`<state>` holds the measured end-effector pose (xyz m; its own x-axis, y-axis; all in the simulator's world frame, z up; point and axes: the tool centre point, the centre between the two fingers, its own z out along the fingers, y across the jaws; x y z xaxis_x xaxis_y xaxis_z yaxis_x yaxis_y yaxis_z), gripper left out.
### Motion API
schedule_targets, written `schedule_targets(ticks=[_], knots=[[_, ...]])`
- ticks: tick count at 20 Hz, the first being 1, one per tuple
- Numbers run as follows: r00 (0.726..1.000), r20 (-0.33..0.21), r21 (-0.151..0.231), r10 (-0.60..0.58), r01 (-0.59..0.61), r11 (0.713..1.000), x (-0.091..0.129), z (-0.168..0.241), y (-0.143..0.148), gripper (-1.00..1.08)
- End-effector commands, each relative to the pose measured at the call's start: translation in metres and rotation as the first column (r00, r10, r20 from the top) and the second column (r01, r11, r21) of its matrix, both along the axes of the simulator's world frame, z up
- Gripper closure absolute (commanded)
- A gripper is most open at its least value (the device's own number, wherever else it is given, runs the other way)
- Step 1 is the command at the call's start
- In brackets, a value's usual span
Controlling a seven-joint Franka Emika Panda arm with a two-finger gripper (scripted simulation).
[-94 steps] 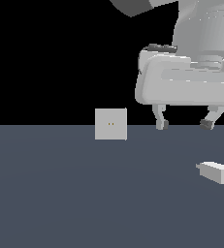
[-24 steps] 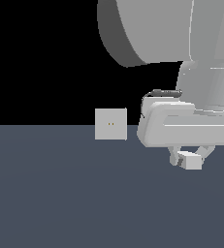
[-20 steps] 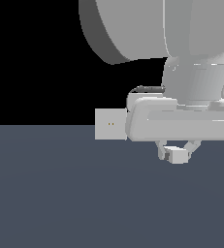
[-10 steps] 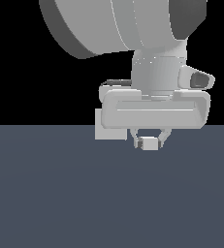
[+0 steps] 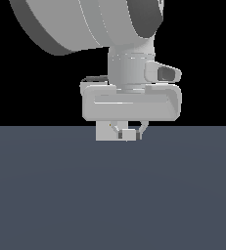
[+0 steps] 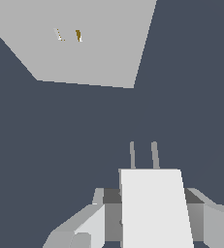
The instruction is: Plug the charger into the wall socket.
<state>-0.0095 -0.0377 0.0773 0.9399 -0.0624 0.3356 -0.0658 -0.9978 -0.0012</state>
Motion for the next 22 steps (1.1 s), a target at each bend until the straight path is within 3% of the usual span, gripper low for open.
schedule_targets(ticks=[1, 12, 22], knots=[[1.0, 0.0, 0.0, -0.02, 0.02, 1.0, 0.006, 0.005, 0.011, 1.08], [0.997, -0.004, -0.002, -0.083, 0.083, 0.997, 0.029, 0.02, 0.045, 1.08], [0.995, -0.006, -0.001, -0.1, 0.1, 0.995, 0.036, 0.023, 0.053, 1.08]])
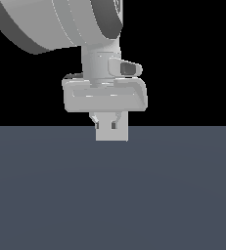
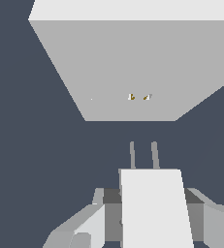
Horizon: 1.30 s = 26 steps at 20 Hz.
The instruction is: Plug the charger into the wall socket.
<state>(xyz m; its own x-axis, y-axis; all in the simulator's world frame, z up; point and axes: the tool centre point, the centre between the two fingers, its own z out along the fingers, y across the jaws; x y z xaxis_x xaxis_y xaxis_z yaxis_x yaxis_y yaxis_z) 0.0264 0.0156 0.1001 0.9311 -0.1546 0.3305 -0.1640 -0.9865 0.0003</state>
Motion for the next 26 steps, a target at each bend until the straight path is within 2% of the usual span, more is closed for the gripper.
schedule_targets(ticks=[1, 10, 21, 26], knots=[[1.0, 0.0, 0.0, -0.002, 0.002, 1.0, 0.0, 0.0, -0.001, 1.08], [1.0, -0.001, 0.0, -0.001, 0.001, 1.0, 0.005, 0.0, -0.001, 1.08], [1.0, -0.001, 0.0, -0.001, 0.001, 1.0, 0.039, 0.0, -0.008, 1.08], [1.0, -0.001, 0.0, -0.001, 0.001, 1.0, 0.048, 0.0, -0.009, 1.08]])
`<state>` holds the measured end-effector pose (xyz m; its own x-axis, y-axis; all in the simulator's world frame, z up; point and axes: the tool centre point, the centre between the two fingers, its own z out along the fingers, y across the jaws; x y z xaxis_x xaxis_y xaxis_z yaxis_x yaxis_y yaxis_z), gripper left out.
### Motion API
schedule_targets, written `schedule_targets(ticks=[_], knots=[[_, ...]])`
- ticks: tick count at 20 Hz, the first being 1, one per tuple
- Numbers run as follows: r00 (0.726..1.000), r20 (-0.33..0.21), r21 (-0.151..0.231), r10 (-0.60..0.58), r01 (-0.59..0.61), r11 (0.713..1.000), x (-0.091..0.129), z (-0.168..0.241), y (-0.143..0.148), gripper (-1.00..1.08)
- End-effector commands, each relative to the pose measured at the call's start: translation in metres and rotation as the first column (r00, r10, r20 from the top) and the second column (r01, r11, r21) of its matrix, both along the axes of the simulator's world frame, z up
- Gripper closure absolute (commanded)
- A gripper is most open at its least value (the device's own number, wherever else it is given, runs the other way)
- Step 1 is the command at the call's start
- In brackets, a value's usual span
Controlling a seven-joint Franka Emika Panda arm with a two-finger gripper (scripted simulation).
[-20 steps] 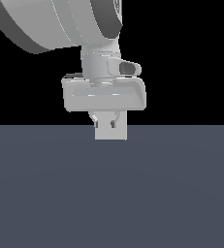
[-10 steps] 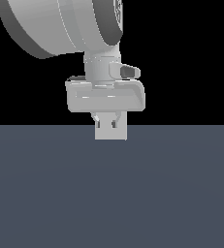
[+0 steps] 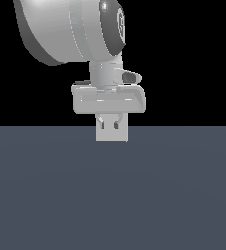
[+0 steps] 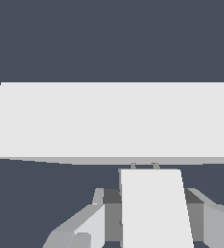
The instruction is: Plug the charger into the wall socket.
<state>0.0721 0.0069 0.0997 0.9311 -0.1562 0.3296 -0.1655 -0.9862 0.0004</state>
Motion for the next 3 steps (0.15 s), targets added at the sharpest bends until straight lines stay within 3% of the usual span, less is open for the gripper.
schedule_targets(ticks=[1, 3], knots=[[1.0, 0.0, 0.0, 0.0, 0.0, 1.0, 0.0033, 0.0001, -0.0001, 1.08], [1.0, 0.0, 0.0, 0.0, 0.0, 1.0, 0.0039, 0.0001, -0.0001, 1.08]])
